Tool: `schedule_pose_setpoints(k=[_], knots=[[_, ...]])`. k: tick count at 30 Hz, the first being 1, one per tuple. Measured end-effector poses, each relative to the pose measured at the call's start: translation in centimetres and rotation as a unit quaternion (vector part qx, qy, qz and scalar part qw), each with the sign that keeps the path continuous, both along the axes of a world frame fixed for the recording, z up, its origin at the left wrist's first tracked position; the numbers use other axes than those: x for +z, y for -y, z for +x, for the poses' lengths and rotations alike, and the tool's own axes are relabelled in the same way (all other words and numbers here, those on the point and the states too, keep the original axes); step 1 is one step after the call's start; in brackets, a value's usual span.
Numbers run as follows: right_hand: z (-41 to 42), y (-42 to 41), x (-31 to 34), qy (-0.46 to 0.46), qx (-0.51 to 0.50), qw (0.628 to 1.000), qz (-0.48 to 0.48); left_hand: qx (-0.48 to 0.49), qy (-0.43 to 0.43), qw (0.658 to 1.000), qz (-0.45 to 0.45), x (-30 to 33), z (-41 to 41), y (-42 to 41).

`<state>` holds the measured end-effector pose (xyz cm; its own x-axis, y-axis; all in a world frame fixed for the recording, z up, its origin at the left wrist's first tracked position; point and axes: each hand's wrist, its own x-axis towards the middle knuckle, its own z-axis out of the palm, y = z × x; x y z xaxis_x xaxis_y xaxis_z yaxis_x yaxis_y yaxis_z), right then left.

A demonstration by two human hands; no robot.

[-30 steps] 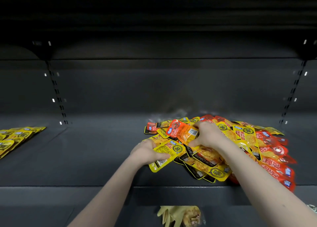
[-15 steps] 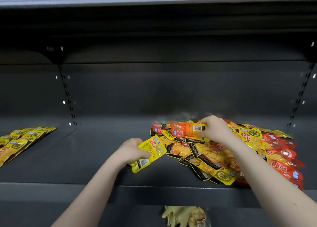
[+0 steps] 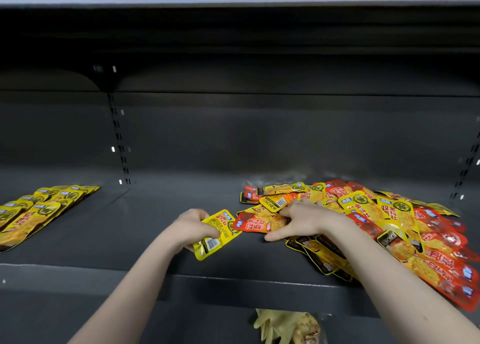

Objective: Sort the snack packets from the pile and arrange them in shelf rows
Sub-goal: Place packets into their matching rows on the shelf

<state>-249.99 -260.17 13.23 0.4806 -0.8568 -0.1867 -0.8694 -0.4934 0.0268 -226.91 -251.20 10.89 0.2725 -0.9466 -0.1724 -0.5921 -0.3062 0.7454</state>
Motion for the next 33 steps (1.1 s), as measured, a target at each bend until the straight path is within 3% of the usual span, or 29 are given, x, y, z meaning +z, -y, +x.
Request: schedule_pose_setpoints(k=[5, 16, 20, 24, 33], knots=[[1.6, -0.2, -1.3, 0.063, 0.055, 0.992, -0.092, -0.009, -0.012, 1.000, -0.001, -0.3, 0.4, 0.1], [4.1, -0.3, -1.4, 0.205, 0.036, 0.977, -0.046, -0.017, -0.025, 0.999, -0.034, -0.2, 1.6, -0.4], [4.7, 0.2, -1.0, 0.336, -0.011, 0.942, -0.021, 0.005, -0.007, 0.999, -0.041, 0.2, 3.5, -1.7], [7.0, 0.6, -0.8, 0.405, -0.053, 0.913, 0.018, 0.028, 0.003, 0.998, -0.054, 0.6, 6.6, -3.4], [18.9, -2.6, -1.5, 0.424, -0.073, 0.902, 0.037, -0.006, 0.055, 0.993, -0.104, 1.6, 19.0, -6.3]])
